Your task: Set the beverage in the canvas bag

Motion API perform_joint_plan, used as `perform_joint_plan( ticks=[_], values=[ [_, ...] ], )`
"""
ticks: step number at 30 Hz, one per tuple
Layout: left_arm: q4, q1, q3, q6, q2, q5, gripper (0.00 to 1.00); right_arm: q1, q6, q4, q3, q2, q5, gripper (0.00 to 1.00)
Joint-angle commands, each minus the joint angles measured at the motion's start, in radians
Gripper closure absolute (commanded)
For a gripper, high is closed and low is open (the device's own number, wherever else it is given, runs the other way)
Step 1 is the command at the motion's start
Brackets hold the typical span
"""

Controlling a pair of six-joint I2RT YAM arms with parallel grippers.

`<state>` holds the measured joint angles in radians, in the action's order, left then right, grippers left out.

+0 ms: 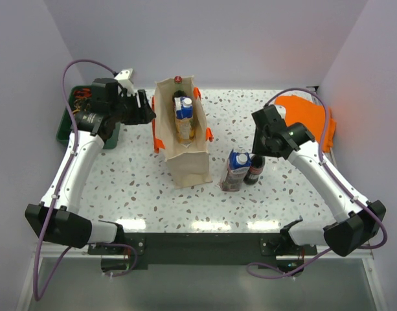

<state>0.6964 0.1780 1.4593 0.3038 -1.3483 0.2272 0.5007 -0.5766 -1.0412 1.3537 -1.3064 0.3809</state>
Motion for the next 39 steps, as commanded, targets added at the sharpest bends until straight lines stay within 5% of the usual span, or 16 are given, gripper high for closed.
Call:
perform_joint_plan(
  ticks=[1, 7, 16, 21, 27, 31, 39],
  values=[
    [-0.052, 0.003, -0.004, 0.015, 0.001, 0.004, 0.37, -0.002, 0.001, -0.011, 0.024, 0.007, 0.019, 0.71],
    [-0.052, 0.003, -0.008, 0.018, 0.003, 0.006, 0.37, -0.004, 0.004, -0.019, 0.016, 0.015, 0.027, 0.80],
    [-0.051, 0.003, -0.017, 0.021, 0.009, 0.008, 0.37, -0.004, 0.000, -0.023, -0.010, 0.041, 0.038, 0.52],
    [-0.051, 0.002, -0.022, 0.023, 0.012, 0.008, 0.37, -0.004, -0.003, -0.026, -0.015, 0.050, 0.036, 0.52],
    [-0.052, 0.003, -0.028, 0.026, 0.014, 0.009, 0.37, -0.005, -0.003, -0.025, -0.025, 0.053, 0.030, 0.74],
    [-0.052, 0.003, -0.028, 0.028, 0.015, 0.008, 0.37, -0.004, -0.003, -0.022, -0.027, 0.050, 0.023, 1.00],
    [-0.055, 0.003, -0.030, 0.032, 0.017, 0.009, 0.37, -0.004, 0.014, -0.022, 0.015, 0.041, 0.030, 1.00]
  ],
)
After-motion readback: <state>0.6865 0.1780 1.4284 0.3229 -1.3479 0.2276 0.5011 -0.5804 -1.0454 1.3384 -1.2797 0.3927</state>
